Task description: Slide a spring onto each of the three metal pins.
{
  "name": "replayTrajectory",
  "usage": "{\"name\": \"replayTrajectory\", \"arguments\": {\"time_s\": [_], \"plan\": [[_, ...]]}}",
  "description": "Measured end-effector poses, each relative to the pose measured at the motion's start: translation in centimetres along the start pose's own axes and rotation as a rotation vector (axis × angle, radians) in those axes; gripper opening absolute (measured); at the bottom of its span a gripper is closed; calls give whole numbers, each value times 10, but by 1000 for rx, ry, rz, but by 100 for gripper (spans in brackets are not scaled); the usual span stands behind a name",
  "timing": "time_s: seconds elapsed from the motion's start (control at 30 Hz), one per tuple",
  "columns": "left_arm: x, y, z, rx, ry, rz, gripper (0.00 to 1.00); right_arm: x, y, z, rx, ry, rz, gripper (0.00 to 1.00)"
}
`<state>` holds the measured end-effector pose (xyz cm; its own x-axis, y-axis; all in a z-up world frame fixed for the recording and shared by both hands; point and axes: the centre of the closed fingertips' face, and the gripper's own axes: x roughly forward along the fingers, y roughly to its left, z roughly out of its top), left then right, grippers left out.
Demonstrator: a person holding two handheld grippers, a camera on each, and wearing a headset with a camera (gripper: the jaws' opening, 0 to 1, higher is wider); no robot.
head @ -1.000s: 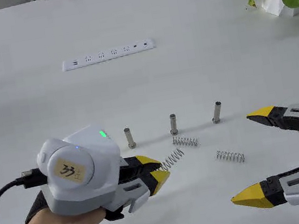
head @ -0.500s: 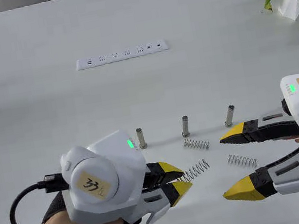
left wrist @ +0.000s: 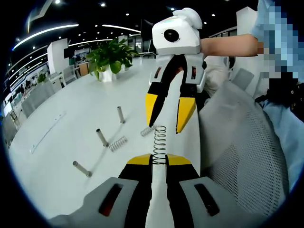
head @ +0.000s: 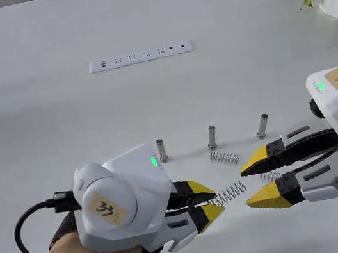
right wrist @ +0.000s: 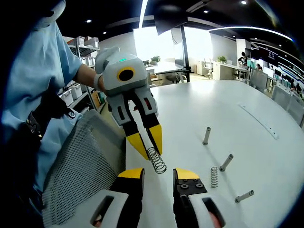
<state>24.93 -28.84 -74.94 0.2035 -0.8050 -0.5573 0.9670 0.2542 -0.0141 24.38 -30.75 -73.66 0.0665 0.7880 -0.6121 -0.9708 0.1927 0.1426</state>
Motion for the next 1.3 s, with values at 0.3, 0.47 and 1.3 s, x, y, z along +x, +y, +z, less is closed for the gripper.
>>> {"name": "replayTrajectory", "arguments": {"time_s": [0.3,0.47,1.3], "plan": [[0,-6,3,33,-15,-37,6,0,7,1,-16,9,37,12],[1,-7,3,34,-20,-49,6,-2,7,-2,-23,22,42,12],[7,-11,5,21,-1,-86,6,-7,13,10,-206,126,38,6]]}}
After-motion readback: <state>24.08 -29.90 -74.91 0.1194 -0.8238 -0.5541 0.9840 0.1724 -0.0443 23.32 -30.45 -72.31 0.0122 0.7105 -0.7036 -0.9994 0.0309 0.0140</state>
